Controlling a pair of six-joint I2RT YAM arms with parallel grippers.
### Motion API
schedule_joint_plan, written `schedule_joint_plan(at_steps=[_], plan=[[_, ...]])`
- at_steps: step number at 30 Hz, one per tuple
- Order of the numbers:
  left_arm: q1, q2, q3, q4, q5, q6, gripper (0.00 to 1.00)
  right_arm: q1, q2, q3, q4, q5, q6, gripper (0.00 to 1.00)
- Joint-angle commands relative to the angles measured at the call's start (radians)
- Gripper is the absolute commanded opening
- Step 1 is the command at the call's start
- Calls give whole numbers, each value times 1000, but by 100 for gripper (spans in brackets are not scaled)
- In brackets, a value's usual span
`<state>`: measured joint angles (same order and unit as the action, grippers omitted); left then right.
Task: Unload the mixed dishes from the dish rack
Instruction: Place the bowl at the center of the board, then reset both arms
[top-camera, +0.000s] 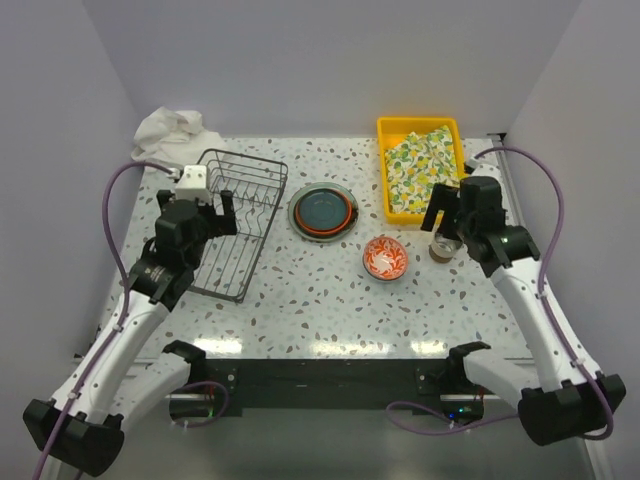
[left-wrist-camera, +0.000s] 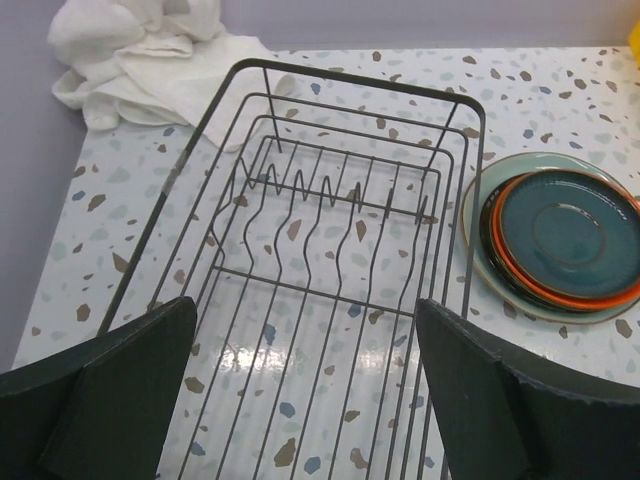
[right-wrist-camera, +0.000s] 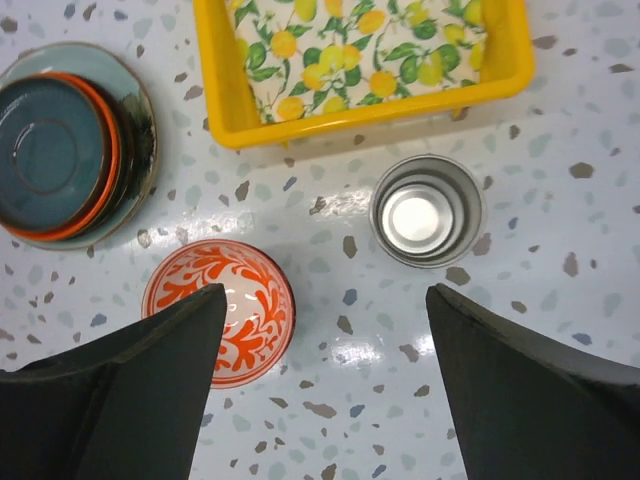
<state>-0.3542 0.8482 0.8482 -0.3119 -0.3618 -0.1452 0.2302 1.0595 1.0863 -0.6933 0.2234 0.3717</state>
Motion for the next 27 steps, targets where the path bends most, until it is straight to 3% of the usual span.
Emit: schedule_joint_plan(at_steps=[1, 3, 10, 16, 20, 27], plan=[[-18, -41, 57, -42, -144, 4, 96, 1, -142, 55, -83, 220, -19, 91], [-34, -75, 64, -96, -172, 12, 97, 1, -232, 55, -97, 252, -28, 98], [-54, -217, 152, -291, -201, -19, 99, 3, -502, 26, -150, 277, -59, 98], [-54, -429, 138, -337, -190, -8, 97, 1, -722, -17, -150, 189, -131, 98], [-52, -477, 169, -440, -123, -33, 98, 15, -791, 17, -215, 128, -128, 98], [-52, -641, 166, -496, -37, -77, 100, 90, -886, 26, -236, 171, -105, 98]])
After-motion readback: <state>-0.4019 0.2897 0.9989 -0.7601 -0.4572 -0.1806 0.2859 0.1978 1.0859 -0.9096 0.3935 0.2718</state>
